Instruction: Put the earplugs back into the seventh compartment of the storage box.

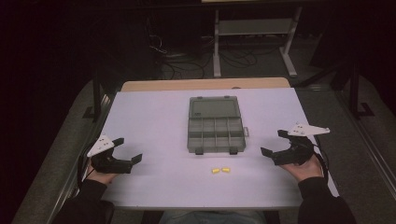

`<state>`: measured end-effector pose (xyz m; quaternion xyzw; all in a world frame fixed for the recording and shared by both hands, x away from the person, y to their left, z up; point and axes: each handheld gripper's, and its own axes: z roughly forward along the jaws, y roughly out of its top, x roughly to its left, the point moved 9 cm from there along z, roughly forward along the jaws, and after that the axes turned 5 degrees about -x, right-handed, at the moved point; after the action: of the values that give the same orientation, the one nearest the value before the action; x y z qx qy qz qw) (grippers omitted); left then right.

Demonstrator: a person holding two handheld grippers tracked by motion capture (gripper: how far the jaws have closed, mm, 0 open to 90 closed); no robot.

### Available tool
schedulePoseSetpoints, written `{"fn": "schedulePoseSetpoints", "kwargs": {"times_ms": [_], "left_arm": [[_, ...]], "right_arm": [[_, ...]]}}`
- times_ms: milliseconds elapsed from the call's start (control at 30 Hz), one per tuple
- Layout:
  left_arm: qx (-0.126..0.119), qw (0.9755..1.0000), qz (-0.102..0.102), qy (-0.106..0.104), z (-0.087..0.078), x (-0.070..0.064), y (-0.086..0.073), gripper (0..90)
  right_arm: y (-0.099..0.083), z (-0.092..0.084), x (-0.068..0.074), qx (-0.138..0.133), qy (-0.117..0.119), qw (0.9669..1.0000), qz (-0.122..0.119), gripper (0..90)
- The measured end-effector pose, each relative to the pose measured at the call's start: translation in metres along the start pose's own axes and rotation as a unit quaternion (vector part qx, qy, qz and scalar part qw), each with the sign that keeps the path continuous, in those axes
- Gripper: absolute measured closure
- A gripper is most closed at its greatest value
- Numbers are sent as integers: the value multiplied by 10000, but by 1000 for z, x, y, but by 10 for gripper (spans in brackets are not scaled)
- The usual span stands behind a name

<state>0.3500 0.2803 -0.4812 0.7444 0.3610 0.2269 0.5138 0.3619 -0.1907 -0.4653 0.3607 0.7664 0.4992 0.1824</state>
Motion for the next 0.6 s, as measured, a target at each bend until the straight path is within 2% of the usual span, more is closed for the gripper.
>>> {"fn": "schedulePoseSetpoints", "kwargs": {"times_ms": [300,600], "left_arm": [[-2,10000,40,-50,0,-1,0,0],[11,10000,57,-51,1,-2,0,0]], "right_arm": [[-2,2,1,76,-20,10000,-4,0],[-2,4,4,128,103,9999,29,0]]}}
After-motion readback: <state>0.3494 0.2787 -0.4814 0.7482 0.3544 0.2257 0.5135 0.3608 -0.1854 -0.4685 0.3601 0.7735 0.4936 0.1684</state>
